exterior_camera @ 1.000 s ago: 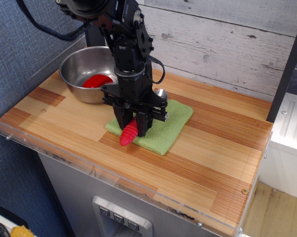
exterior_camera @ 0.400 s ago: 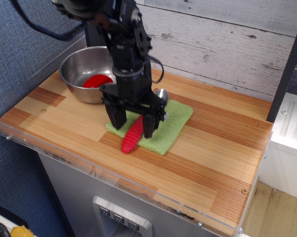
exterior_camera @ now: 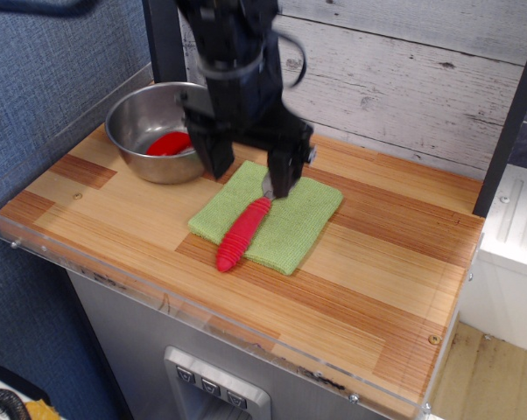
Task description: Put the red spoon on the green rag.
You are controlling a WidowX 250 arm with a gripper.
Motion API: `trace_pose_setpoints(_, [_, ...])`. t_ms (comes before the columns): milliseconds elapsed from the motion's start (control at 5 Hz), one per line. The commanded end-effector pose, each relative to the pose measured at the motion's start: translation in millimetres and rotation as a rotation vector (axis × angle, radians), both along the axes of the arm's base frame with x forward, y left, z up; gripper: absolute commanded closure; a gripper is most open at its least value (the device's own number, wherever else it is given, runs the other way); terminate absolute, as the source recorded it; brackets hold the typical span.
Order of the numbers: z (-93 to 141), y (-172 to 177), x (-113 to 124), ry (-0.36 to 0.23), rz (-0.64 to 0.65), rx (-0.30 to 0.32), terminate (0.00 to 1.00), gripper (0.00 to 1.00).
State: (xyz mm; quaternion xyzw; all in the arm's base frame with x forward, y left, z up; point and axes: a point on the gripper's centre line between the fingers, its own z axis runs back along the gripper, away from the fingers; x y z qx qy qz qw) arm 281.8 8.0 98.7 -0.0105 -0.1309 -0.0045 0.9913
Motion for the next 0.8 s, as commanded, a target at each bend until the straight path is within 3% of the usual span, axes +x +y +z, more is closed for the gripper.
trace_pose_setpoints(0, [17.9,-2.9,-2.9,-0.016,-0.008,0.006,0.0,0.0])
trace_pose_setpoints(600, [11.4,-1.1,-5.1,0.044,0.005,-0.031,0.0,0.0])
